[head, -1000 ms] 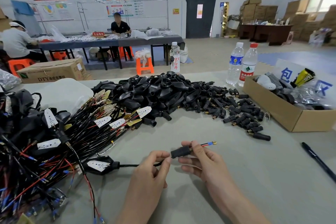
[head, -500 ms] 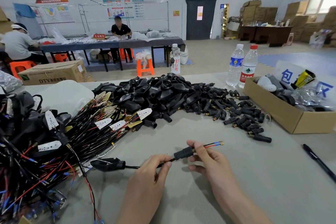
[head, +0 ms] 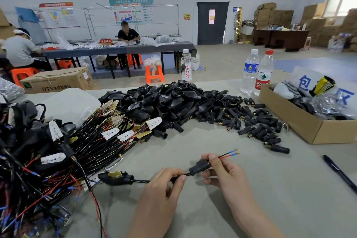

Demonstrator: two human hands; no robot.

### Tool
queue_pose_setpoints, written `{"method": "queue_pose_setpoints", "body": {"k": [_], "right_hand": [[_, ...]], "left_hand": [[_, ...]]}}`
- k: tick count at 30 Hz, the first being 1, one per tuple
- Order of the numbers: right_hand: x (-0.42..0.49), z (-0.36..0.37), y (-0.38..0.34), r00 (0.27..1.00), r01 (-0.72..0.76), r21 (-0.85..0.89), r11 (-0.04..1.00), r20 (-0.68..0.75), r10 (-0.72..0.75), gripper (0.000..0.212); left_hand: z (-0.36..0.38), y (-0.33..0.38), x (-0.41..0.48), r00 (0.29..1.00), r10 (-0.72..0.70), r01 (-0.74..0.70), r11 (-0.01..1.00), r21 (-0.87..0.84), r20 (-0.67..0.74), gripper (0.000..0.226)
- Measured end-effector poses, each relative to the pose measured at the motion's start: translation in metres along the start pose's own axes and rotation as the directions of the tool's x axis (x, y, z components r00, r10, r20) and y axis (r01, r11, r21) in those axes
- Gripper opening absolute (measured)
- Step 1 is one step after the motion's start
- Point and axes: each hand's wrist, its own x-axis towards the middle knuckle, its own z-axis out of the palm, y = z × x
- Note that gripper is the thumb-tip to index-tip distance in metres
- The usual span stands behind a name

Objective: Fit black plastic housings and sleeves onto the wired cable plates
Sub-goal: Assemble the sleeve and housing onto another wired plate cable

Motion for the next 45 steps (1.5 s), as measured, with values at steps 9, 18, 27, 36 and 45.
{"method": "queue_pose_setpoints", "body": {"k": [9, 18, 27, 36, 45], "right_hand": [[0.0012, 0.0021, 0.0024, 0.996, -0.045, 0.029, 0.999, 0.082, 0.042, 0.023], [0.0009, 0.0022, 0.0023, 0.994, -0.048, 0.072, 0.996, 0.106, 0.040, 0.026], [0.0014, 0.0003, -0.0020, 0.996, -0.066, 0.154, 0.986, 0.067, 0.056, 0.029], [0.0010, 0.0036, 0.0018, 0.989, -0.083, 0.158, 0.984, 0.137, 0.062, 0.040], [-0.0003, 0.0040, 0.0036, 0.982, -0.118, 0.159, 0.980, 0.167, 0.091, 0.047]], "left_hand": [[0.0005, 0.0010, -0.0014, 0.999, -0.018, 0.019, 0.999, 0.039, -0.027, 0.009], [0.0018, 0.0008, -0.0018, 0.998, -0.067, 0.067, 0.997, -0.041, 0.009, 0.012], [-0.0069, 0.0003, -0.0004, 0.996, -0.095, 0.095, 0.995, 0.017, -0.001, 0.017], [-0.0037, -0.0008, 0.0021, 0.993, -0.112, 0.112, 0.994, 0.011, 0.044, 0.020], [-0.0040, -0.0060, 0.0022, 0.982, -0.159, 0.161, 0.987, -0.013, 0.106, 0.020]]}}
